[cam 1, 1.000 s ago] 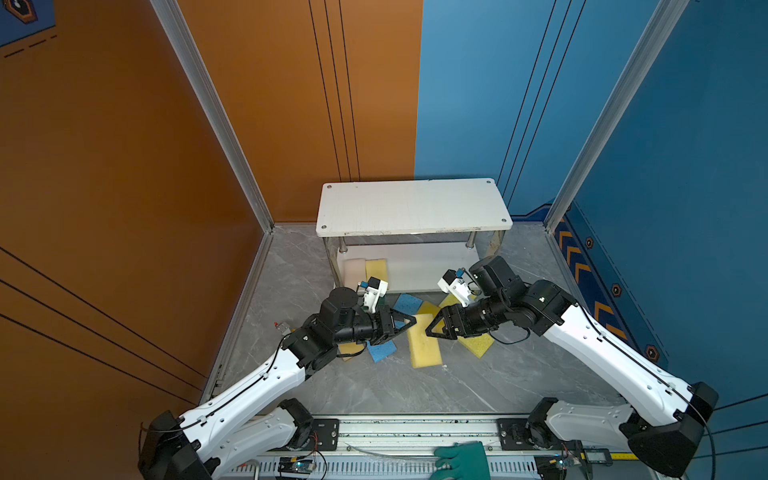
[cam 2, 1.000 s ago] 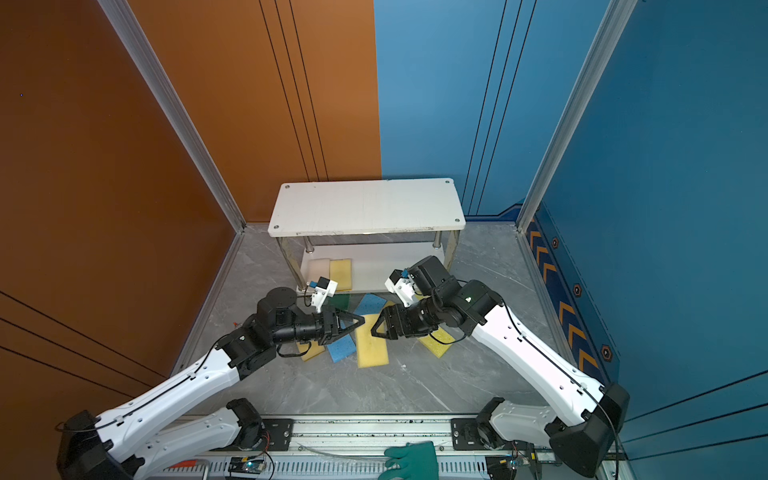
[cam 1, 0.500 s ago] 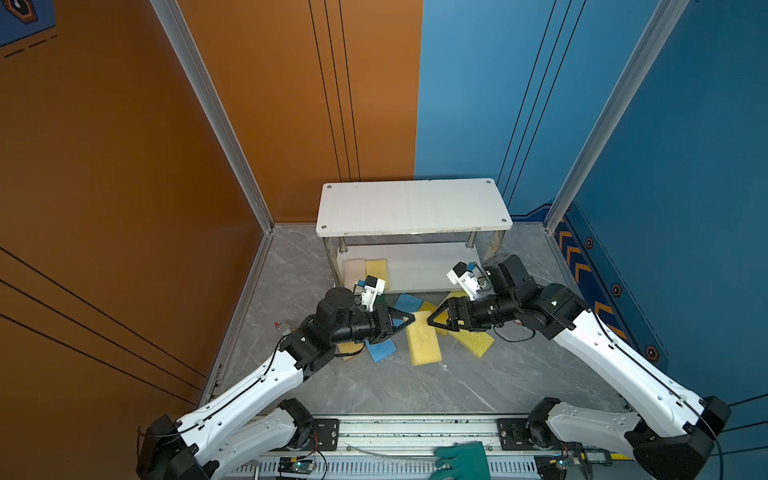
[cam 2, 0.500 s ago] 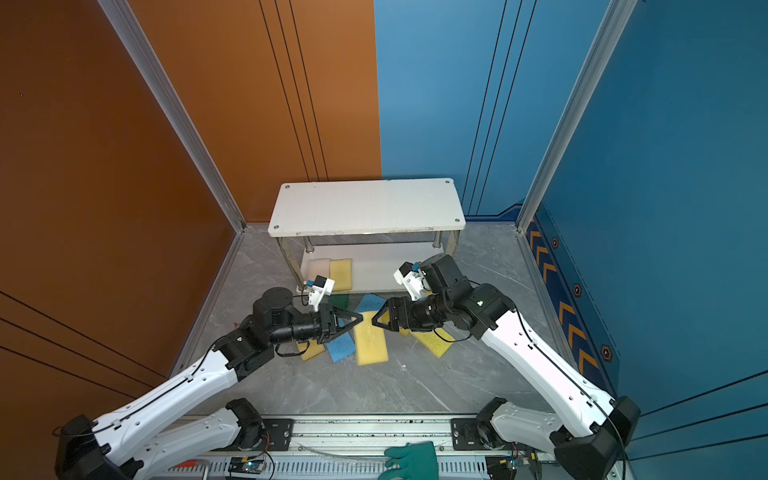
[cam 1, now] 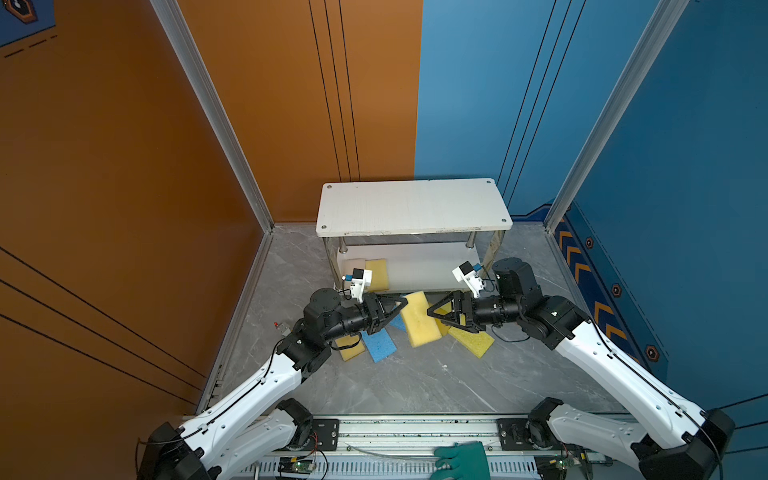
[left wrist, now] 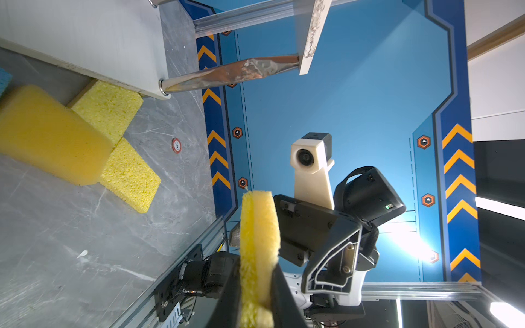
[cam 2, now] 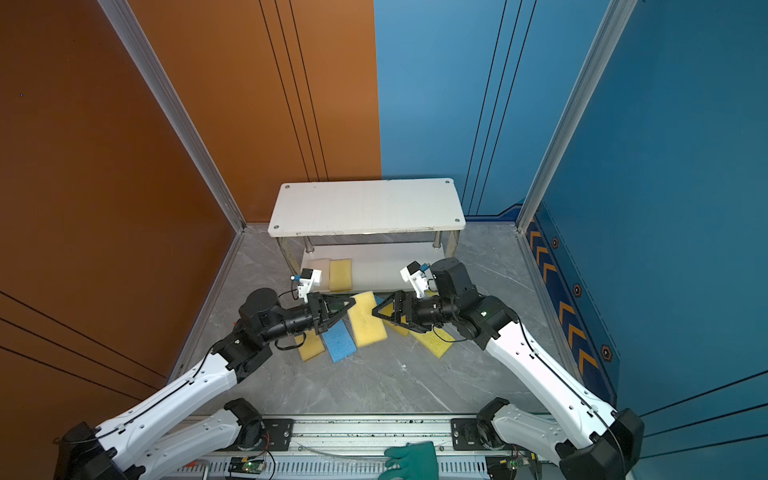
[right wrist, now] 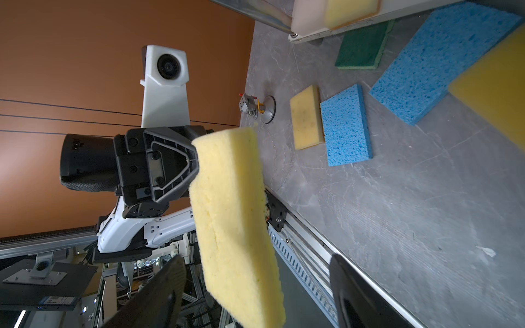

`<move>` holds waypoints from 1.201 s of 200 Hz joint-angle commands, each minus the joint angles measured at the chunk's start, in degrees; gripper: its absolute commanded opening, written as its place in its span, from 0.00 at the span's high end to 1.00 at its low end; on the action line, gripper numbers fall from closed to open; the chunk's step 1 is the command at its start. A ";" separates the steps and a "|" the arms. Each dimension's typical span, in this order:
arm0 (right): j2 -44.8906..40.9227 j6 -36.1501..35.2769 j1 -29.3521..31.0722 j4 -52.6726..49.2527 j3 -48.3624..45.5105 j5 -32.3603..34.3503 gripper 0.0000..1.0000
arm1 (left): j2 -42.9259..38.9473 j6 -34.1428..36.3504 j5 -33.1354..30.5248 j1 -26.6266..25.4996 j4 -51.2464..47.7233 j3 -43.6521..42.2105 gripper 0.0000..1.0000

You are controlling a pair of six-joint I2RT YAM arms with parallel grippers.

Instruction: Place and organize the cleaning sponges onto the shelf

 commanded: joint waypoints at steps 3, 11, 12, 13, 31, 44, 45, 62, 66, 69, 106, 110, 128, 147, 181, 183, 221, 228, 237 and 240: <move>-1.58 3.43 -0.33 5.25 -1.55 -1.87 0.22 | -0.64 -4.07 -0.04 1.29 7.76 -1.19 0.84; -1.76 4.27 -0.23 6.36 -2.01 -2.12 0.22 | -0.58 -4.60 0.07 1.59 8.48 -1.29 0.84; -1.77 4.37 -0.22 6.56 -2.09 -2.15 0.22 | -0.62 -4.68 0.07 1.60 8.58 -1.34 0.84; -1.77 4.46 -0.25 6.74 -2.18 -2.20 0.23 | -0.59 -4.76 0.07 1.65 8.68 -1.36 0.84; -2.03 6.14 -0.17 9.15 -3.24 -2.78 0.25 | -0.63 -5.61 0.26 2.29 9.97 -1.48 0.84; -2.12 6.98 -0.10 10.36 -3.71 -2.96 0.26 | -0.69 -5.79 0.42 2.56 10.25 -1.65 0.84; -2.12 7.00 -0.11 10.49 -3.77 -3.05 0.26 | -0.67 -5.80 0.47 2.57 10.26 -1.69 0.84; -1.95 7.56 -0.02 11.52 -3.96 -3.31 0.28 | -0.82 -6.03 0.41 2.67 10.69 -1.94 0.84; -1.87 7.65 0.11 11.78 -4.01 -3.44 0.29 | -0.85 -6.07 0.42 2.71 10.70 -1.99 0.84; -1.79 7.83 0.14 12.07 -4.06 -3.54 0.29 | -0.91 -6.08 0.41 2.68 10.70 -2.06 0.84; -0.98 9.04 0.37 13.98 -3.78 -4.58 0.38 | -0.93 -6.08 0.16 2.87 10.79 -2.35 0.84; -0.98 9.03 0.37 13.92 -3.67 -4.77 0.39 | -0.99 -6.08 0.11 2.86 10.79 -2.35 0.84; -0.63 9.21 0.39 13.94 -3.40 -5.98 0.43 | -0.84 -6.01 0.18 3.10 10.88 -2.20 0.85; -0.71 9.63 0.30 13.96 -3.38 -7.11 0.44 | -0.46 -5.99 0.34 3.44 10.96 -2.03 0.85; -1.39 10.09 0.07 13.86 -3.90 -8.15 0.46 | 0.40 -6.08 0.90 3.90 11.32 -1.57 0.85; -1.41 10.09 0.08 13.87 -3.88 -8.08 0.46 | 0.47 -6.08 0.98 3.90 11.32 -1.56 0.85; -1.72 10.09 -0.26 13.88 -3.84 -7.59 0.56 | 1.02 -6.07 1.21 3.90 11.58 -1.50 0.85; -1.68 10.10 -0.23 13.86 -3.88 -7.62 0.57 | 1.10 -6.08 1.21 3.90 11.67 -1.47 0.84; -1.59 10.09 -0.26 13.87 -3.84 -7.71 0.58 | 1.23 -6.08 1.22 3.95 11.76 -1.47 0.84; -1.59 10.09 -0.22 13.86 -3.84 -7.71 0.58 | 1.20 -6.08 1.21 3.90 11.76 -1.47 0.84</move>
